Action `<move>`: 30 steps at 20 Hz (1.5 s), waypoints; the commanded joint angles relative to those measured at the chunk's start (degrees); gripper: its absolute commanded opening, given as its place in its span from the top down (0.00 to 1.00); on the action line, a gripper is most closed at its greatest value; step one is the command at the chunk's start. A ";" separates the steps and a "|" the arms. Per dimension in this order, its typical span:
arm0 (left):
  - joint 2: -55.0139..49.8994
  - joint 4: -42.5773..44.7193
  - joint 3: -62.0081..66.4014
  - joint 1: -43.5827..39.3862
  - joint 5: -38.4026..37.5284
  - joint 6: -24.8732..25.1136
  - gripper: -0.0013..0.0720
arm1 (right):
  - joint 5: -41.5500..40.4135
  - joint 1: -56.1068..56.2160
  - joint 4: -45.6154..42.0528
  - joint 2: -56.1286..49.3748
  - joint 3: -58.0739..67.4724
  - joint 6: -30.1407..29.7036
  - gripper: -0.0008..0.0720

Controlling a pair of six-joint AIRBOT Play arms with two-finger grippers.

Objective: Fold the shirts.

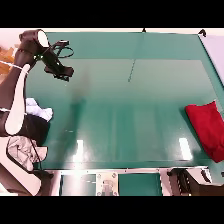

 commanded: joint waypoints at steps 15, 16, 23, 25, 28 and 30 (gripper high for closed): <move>0.04 -0.02 -0.02 -0.09 -3.15 0.48 0.95 | -0.81 8.72 -2.21 -4.00 0.35 4.33 0.43; 0.04 0.00 -0.02 -0.09 -3.21 0.50 0.95 | 0.72 8.72 -3.69 -3.98 1.14 3.78 0.25; 0.33 0.17 -0.02 -0.07 -4.24 2.08 0.95 | 19.74 11.10 -18.38 -3.74 23.08 15.17 0.89; 1.70 0.11 -0.09 -0.07 -4.90 0.90 0.95 | 13.77 19.82 -6.97 -3.67 25.92 13.90 0.96; 6.43 -0.07 -4.07 -0.07 -4.66 -1.81 0.95 | 5.20 39.95 -1.86 -5.07 26.53 11.87 0.96; 10.86 -0.66 -10.05 -0.07 -4.63 -2.91 0.95 | 6.43 52.61 -1.95 -7.15 26.47 8.39 0.96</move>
